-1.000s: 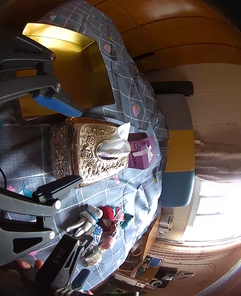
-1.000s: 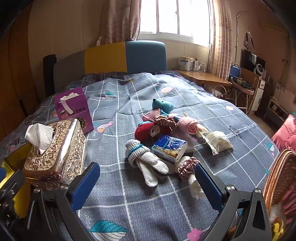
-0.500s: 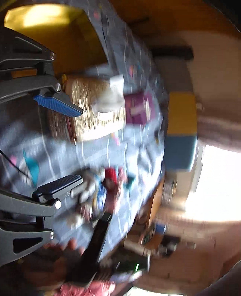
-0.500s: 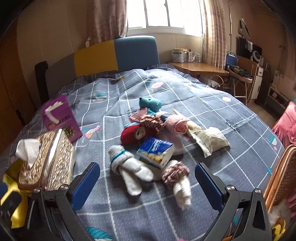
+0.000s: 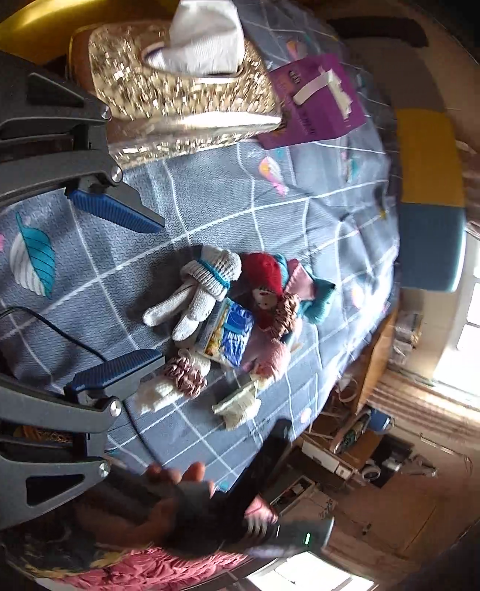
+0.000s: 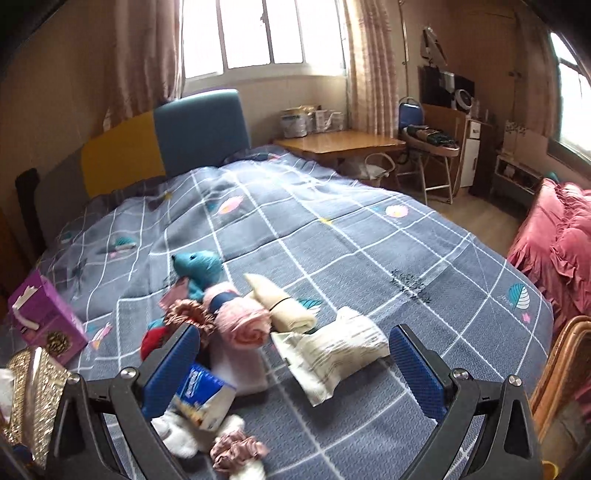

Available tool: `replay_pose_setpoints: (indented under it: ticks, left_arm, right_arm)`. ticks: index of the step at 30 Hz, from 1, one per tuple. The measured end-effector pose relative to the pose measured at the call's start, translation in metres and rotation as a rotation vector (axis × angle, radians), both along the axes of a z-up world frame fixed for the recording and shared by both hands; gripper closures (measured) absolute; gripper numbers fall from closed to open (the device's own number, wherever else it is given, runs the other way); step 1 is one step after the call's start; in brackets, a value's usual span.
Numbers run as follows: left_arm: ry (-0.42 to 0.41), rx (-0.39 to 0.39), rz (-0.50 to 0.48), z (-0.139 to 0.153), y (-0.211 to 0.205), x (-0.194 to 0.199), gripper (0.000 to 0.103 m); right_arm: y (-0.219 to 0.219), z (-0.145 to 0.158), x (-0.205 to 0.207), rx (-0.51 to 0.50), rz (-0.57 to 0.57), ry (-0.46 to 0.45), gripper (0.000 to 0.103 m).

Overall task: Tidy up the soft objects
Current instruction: 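Grasp the white knit mitten with blue band with the left gripper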

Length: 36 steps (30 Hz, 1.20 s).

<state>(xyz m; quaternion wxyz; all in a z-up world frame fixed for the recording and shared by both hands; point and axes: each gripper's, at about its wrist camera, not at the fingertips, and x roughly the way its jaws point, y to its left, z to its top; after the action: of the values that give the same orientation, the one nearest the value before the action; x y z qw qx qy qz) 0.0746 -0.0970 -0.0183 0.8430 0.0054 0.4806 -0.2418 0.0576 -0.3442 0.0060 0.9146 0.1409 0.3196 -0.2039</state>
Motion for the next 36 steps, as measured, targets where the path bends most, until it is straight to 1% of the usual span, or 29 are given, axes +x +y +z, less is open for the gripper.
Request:
replay_pose_setpoints:
  ticks: [1,3,6,9,16,19,21,22,23,24,26,29,31,33,36]
  left_arm:
    - [0.021,0.006,0.001,-0.008,-0.006,0.008,0.037]
    - [0.051,0.024,0.021,-0.019,-0.015,0.022,0.042]
    - [0.071,0.031,0.043,-0.031,-0.026,0.038,0.043]
    - [0.097,0.039,0.066,-0.043,-0.037,0.055,0.043]
    - [0.181,0.01,0.141,-0.074,-0.045,0.088,0.043]
    - [0.203,0.004,0.143,-0.084,-0.047,0.093,0.043]
    - [0.197,-0.008,0.119,-0.089,-0.047,0.09,0.06]
    - [0.185,-0.016,0.11,-0.089,-0.046,0.089,0.061]
    - [0.177,-0.027,0.104,-0.089,-0.043,0.087,0.066]
    - [0.168,-0.041,0.096,-0.089,-0.04,0.084,0.069]
    - [0.151,-0.043,0.081,-0.088,-0.036,0.078,0.071]
    - [0.143,-0.026,0.065,-0.083,-0.031,0.072,0.072]
    - [0.108,-0.005,0.058,-0.073,-0.028,0.066,0.071]
    - [0.069,0.013,0.048,-0.063,-0.026,0.062,0.072]
    - [0.042,0.019,0.058,-0.051,-0.022,0.062,0.072]
  right_arm:
    - [-0.003,0.0,-0.002,0.031,0.003,-0.015,0.0]
    - [-0.002,0.0,-0.002,0.036,0.008,-0.023,0.0]
    - [-0.001,-0.003,0.001,0.081,0.037,-0.015,0.0]
    - [-0.001,-0.006,0.003,0.101,0.047,-0.008,0.0]
    - [-0.005,-0.011,0.003,0.15,0.059,-0.006,0.0]
    - [-0.005,-0.012,0.005,0.164,0.07,0.0,0.0]
    - [-0.003,-0.013,0.007,0.165,0.08,0.007,0.0]
    - [-0.003,-0.014,0.008,0.167,0.085,0.009,0.0]
    - [-0.002,-0.015,0.009,0.168,0.09,0.014,0.0]
    - [-0.001,-0.016,0.01,0.169,0.095,0.019,0.0]
    - [0.001,-0.018,0.012,0.168,0.107,0.033,0.0]
    - [0.008,-0.026,0.021,0.152,0.151,0.1,0.003]
    - [0.019,-0.034,0.03,0.127,0.214,0.171,0.005]
    - [0.035,-0.04,0.042,0.058,0.298,0.253,0.007]
    - [0.063,-0.046,0.055,-0.093,0.458,0.332,0.007]
